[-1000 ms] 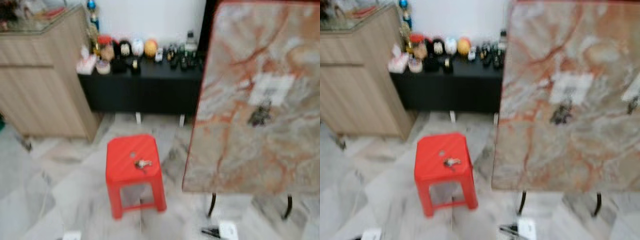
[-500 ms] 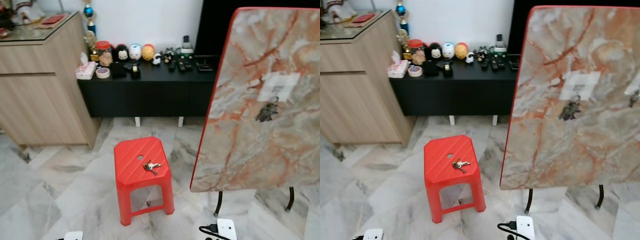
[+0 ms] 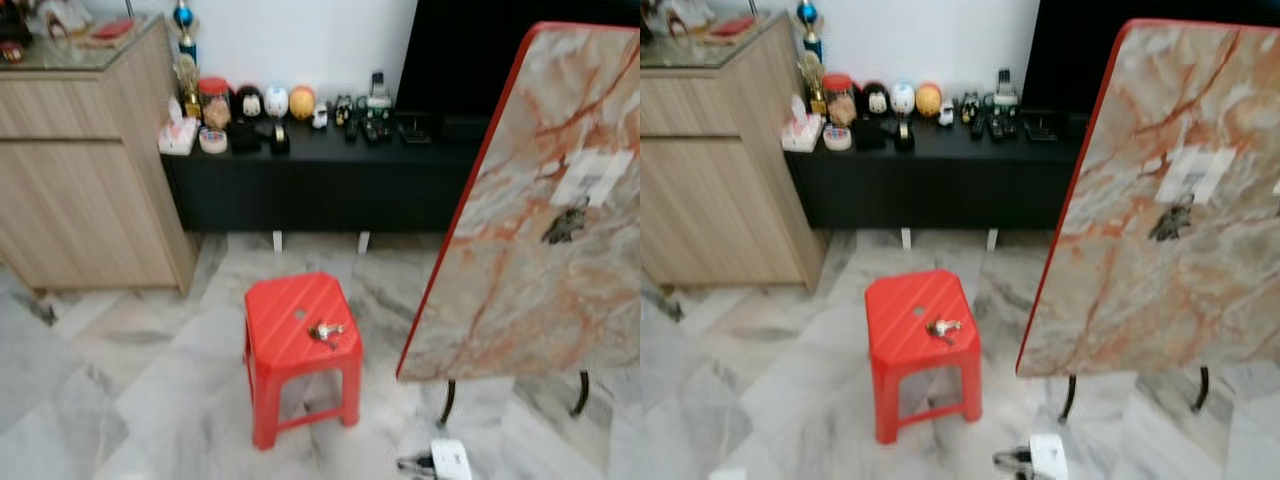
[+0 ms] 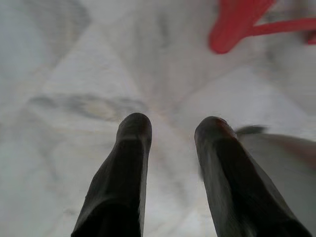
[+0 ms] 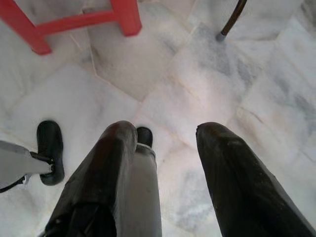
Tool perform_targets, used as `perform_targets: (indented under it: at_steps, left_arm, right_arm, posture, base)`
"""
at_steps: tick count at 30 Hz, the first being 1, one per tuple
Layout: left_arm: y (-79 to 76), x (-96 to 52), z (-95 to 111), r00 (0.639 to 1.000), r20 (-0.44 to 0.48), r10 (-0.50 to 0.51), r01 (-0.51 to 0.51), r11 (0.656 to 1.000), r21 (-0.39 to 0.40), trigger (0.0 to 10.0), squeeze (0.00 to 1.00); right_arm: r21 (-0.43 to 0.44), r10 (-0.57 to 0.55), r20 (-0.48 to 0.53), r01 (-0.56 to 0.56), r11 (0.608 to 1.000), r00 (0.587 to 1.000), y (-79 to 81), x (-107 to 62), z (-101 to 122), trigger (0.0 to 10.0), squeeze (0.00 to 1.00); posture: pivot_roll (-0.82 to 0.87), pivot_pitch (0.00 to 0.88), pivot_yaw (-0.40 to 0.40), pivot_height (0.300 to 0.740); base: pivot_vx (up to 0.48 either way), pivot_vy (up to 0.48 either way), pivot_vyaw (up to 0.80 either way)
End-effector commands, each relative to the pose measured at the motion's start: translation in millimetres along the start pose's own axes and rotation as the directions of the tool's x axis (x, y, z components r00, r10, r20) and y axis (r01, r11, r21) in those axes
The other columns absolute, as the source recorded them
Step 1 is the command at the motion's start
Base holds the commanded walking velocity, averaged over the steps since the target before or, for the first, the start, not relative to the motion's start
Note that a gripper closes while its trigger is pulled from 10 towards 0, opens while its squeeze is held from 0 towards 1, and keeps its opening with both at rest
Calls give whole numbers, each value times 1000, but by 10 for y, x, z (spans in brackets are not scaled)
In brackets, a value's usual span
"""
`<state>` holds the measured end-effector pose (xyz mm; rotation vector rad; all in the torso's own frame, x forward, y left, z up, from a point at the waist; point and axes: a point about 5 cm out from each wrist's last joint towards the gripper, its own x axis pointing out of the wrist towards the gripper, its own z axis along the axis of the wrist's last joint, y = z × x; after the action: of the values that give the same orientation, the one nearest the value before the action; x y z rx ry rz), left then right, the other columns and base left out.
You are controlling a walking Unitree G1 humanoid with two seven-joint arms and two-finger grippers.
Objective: Hang keys on a hook
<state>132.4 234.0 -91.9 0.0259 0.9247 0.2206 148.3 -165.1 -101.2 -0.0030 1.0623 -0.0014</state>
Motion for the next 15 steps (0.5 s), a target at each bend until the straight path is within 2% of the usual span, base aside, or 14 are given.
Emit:
perform_targets:
  at_steps: [1,3,7,10,15]
  left_arm:
    - [-44,4,1,1000,-2,3,-3,1000,9,10000,0]
    - [-120,20,45,1000,9,-8,8,1000,-5,10000,0]
    - [-168,34,82,1000,13,-17,17,1000,-10,10000,0]
    - [-198,40,106,999,21,-31,31,1000,-1,10000,0]
    - [-222,52,178,997,54,-46,45,999,24,10000,0]
  right_arm:
    - [19,-8,23,7,1000,1000,-1,9,66,10000,0]
    - [53,-20,35,18,998,999,-28,11,99,10000,0]
    - [63,-48,31,46,997,998,-98,10,112,10000,0]
    - [134,-69,33,64,989,997,-158,2,100,10000,0]
    - [118,-61,28,57,991,998,-195,-6,71,10000,0]
  posture:
    - [105,0,-102,740]
    - [117,0,-90,740]
    - [102,0,-66,740]
    - [70,0,-55,740]
    - [66,0,-51,740]
  base:
    - [0,0,0]
    - [0,0,0]
    - [0,0,0]
    - [0,0,0]
    - [0,0,0]
